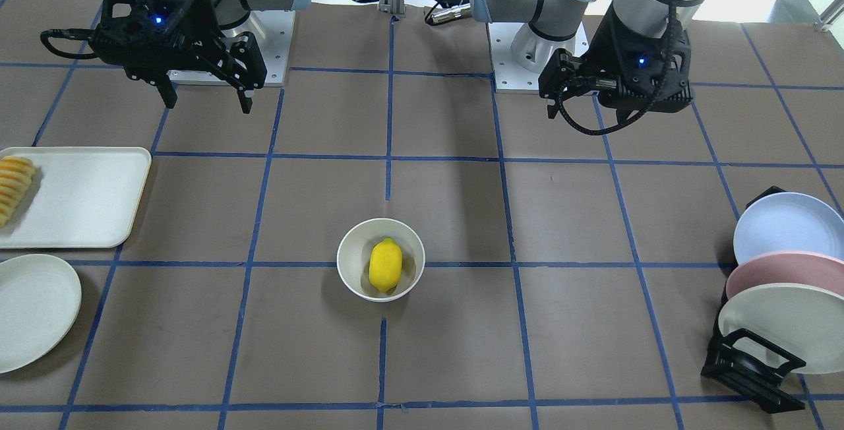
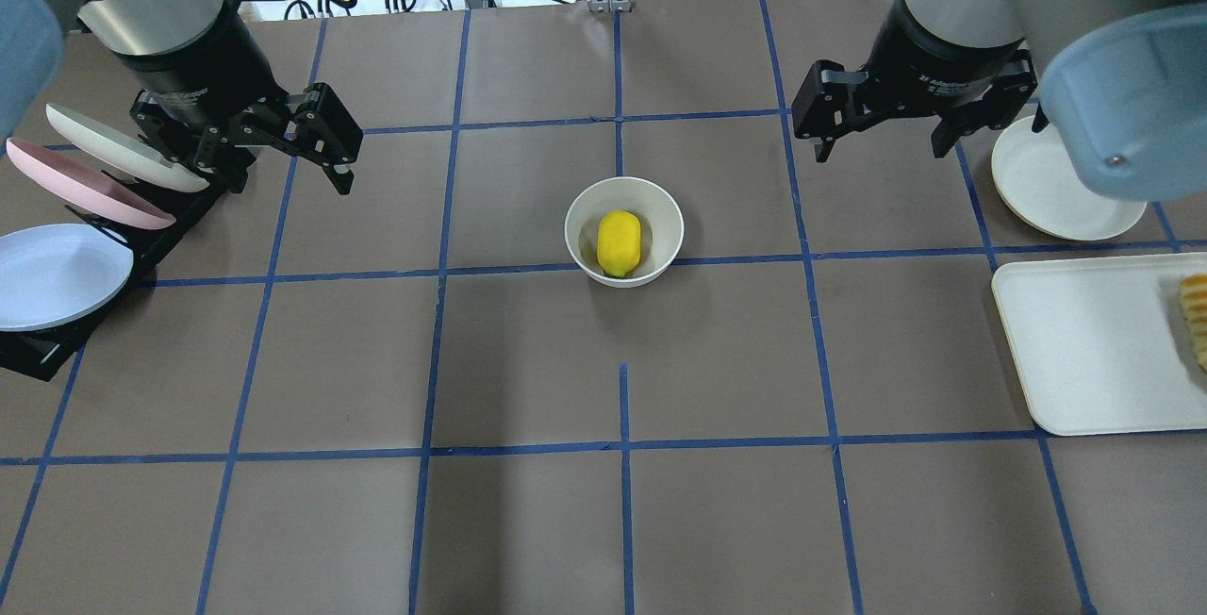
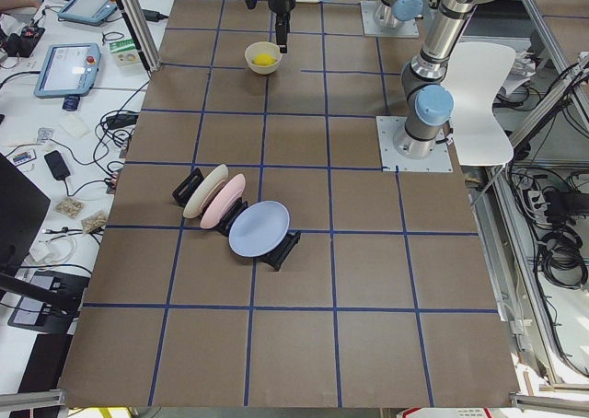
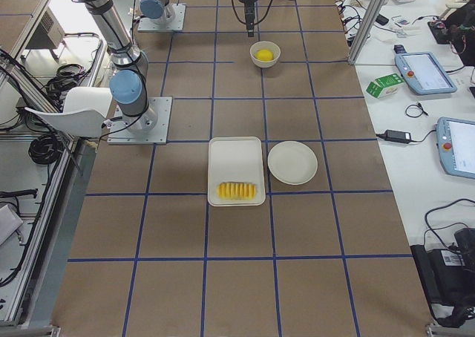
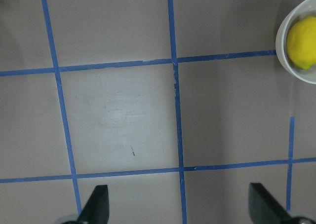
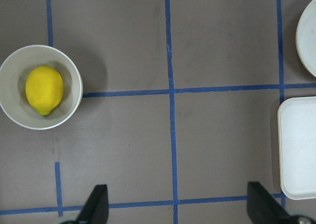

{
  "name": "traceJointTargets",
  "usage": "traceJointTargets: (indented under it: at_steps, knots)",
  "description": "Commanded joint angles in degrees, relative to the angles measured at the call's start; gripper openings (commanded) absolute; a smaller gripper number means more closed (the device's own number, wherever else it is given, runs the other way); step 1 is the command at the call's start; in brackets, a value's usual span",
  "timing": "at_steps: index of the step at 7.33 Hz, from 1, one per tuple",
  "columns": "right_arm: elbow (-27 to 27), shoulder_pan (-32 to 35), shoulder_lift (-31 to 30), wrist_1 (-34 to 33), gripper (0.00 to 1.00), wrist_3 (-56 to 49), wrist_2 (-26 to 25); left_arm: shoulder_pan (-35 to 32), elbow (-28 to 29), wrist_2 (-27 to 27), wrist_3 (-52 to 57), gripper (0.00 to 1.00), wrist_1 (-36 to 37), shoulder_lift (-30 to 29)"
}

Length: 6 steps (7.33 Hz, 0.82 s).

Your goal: Place bowl and put lemon in it

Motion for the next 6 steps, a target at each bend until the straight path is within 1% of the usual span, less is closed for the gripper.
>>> traceJointTargets:
  at_steps: [1, 6]
  knots:
    - [0.1, 0.1, 0.0, -0.1, 1.0, 0.2, 0.0, 0.1, 0.2, 0.1, -0.1, 1.0, 0.1, 0.3]
    - [0.5, 0.1, -0.2, -0.4, 1.0, 0.2, 0.0, -0.2, -0.2, -0.8, -0.1, 1.0, 1.3, 0.6]
